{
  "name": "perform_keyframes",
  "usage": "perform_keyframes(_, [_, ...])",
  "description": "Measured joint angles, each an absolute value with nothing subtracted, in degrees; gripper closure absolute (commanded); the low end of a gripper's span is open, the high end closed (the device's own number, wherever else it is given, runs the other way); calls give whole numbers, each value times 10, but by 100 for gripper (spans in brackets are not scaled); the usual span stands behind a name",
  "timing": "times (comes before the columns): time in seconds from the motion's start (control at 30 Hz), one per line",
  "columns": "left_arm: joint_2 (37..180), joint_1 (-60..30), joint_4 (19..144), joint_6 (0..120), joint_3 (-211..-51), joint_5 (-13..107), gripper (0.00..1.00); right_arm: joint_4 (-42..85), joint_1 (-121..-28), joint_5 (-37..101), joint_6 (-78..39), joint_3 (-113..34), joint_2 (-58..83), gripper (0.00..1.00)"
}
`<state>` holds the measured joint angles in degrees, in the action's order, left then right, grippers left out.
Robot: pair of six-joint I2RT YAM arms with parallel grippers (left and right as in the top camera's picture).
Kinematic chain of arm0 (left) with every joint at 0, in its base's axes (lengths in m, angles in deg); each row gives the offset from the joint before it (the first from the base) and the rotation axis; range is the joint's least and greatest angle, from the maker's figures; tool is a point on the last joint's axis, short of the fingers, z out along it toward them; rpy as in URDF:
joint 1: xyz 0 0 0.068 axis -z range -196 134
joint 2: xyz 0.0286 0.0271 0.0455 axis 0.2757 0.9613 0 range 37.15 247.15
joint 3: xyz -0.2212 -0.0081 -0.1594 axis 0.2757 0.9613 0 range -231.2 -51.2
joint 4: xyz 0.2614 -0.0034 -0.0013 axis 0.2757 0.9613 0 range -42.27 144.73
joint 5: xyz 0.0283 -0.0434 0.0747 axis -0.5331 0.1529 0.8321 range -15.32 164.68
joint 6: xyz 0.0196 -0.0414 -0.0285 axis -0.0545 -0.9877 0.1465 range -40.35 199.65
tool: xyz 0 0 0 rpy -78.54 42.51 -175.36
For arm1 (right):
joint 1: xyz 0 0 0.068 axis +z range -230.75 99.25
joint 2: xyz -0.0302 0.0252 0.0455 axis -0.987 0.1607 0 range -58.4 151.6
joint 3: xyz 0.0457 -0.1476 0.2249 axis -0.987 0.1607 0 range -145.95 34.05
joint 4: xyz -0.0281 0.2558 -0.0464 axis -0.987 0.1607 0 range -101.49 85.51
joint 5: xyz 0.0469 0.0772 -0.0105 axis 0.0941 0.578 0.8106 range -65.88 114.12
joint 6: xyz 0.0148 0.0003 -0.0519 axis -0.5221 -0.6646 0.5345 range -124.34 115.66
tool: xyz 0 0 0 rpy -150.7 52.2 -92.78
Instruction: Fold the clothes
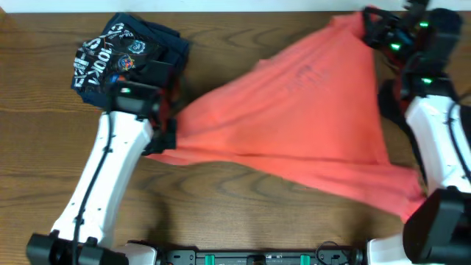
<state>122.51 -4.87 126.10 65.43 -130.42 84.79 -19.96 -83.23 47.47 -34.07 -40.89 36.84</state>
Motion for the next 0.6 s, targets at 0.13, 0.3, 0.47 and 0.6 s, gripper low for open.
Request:
perform_keyframes(0.13, [1225, -82, 1269, 644, -1298, 856, 94, -271, -783, 427, -360, -409, 418, 77])
perform_keyframes(0.3, [1225, -87, 1269, 644, -1293, 856, 91, -286, -760, 397, -388, -409, 493, 29])
perform_keyframes(0.47, [1225, -87, 1270, 643, -1292, 859, 70, -208, -782, 400, -381, -408, 505, 20])
perform_keyframes(0.6, [1225, -87, 1267, 635, -1291, 863, 64, -76, -840, 412, -352, -410, 487, 22])
